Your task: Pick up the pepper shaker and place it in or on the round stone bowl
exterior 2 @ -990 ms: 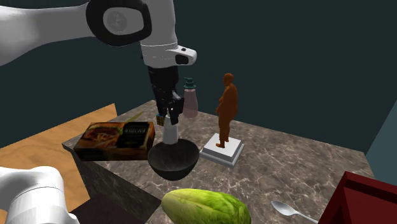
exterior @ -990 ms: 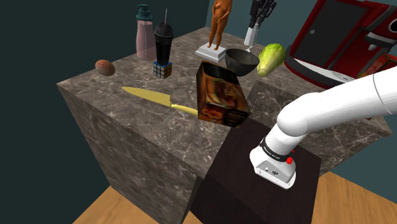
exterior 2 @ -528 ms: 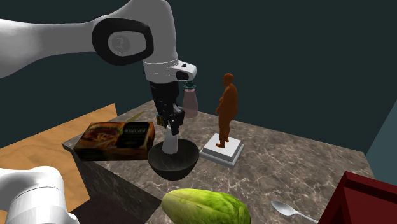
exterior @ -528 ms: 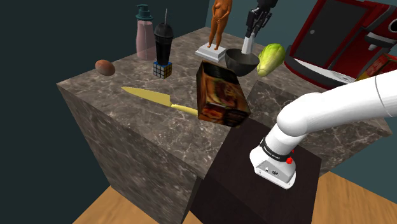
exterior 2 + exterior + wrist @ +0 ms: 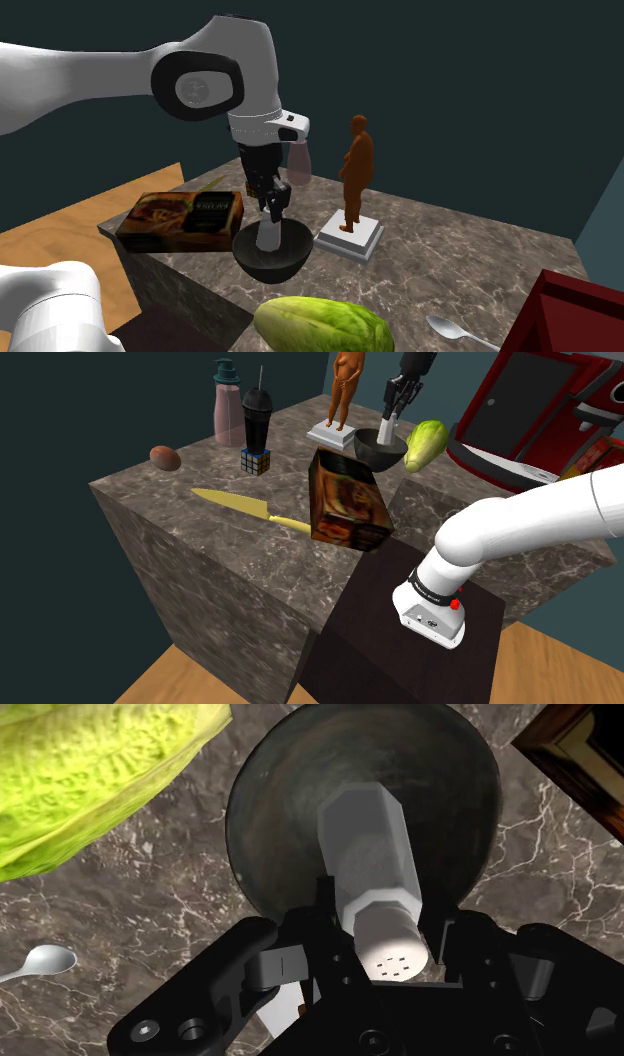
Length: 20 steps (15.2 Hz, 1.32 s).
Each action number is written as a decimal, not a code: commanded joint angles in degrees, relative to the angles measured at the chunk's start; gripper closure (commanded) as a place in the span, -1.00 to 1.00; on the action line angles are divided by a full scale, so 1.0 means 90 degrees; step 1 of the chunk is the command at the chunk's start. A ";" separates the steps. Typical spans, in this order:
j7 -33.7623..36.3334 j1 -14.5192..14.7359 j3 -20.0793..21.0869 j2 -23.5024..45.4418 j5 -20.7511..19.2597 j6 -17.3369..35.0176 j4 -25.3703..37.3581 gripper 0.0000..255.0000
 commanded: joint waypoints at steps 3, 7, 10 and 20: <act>0.0001 0.0000 0.0001 -0.0001 0.0000 0.0004 -0.0003 1.00; 0.0001 0.0000 0.0001 -0.0001 0.0000 0.0004 -0.0003 -1.00; -0.0002 0.0005 0.0004 0.0028 0.0007 -0.0204 0.0234 -1.00; -0.0015 0.0019 0.0009 0.0153 0.0026 -0.0780 0.0935 -1.00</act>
